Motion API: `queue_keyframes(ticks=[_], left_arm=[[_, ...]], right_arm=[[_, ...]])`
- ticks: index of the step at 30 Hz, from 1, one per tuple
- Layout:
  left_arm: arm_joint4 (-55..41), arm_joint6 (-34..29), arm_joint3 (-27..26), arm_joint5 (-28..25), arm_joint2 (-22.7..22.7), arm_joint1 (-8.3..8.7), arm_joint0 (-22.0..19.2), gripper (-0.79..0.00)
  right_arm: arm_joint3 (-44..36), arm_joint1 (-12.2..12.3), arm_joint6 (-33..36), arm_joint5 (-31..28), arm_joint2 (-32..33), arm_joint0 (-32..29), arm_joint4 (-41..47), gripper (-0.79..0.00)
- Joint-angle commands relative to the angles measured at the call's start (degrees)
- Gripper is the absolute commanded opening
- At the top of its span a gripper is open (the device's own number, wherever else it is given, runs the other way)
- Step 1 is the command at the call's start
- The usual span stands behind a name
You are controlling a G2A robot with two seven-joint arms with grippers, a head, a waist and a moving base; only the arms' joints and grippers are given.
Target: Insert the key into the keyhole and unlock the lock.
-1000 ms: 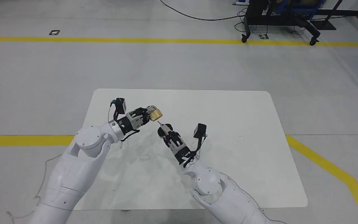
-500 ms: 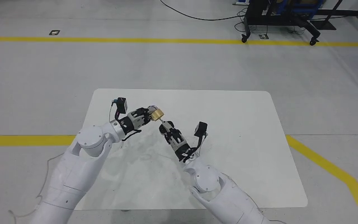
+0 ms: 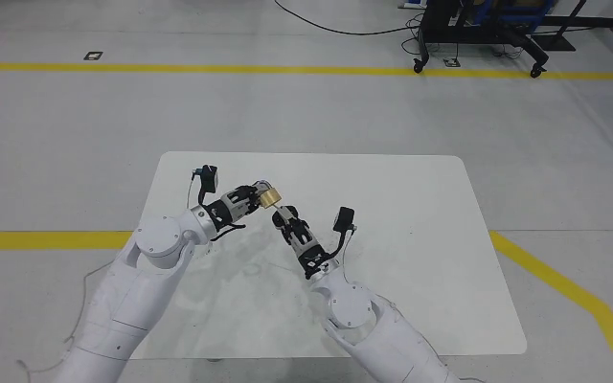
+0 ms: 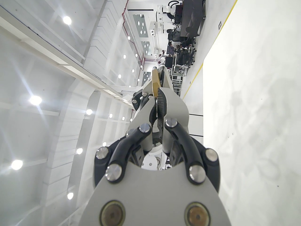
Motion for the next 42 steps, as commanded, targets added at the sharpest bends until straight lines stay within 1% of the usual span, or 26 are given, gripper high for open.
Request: queue_keyframes(ticks=[1, 9, 18, 36, 41, 42], left_arm=[[-0.5, 0.2, 0.0, 0.1, -0.1, -0.09, 0.1, -0.785], [-1.6, 0.5, 0.0, 1.7, -0.5, -0.39, 0.2, -0.785], [-2.8, -0.4, 0.7, 3.3, -1.0, -0.65, -0.1, -0.785], [0.1, -1.9, 0.4, 2.3, -0.9, -0.94, 0.0, -0.785], [0.2, -2.0, 0.6, 2.7, -1.0, -1.04, 0.0, -0.785], [0.0, -1.9, 0.7, 3.0, -1.0, -1.08, 0.0, -0.785]], right_arm=[[0.2, -0.2, -1.0, 0.2, -0.1, 0.1, -1.0, -0.785], [1.0, -1.1, -2.8, 0.7, -0.8, 0.3, -5.2, -0.785], [2.4, -2.2, -7.9, 1.9, -1.3, 0.2, -12.6, -0.785], [3.7, -3.9, -6.3, 0.9, -0.1, 0.2, -11.8, -0.785], [3.8, -4.3, -6.2, 0.4, 0.3, 0.2, -11.8, -0.785], [3.8, -4.4, -6.2, 0.3, 0.4, 0.1, -11.8, -0.637]])
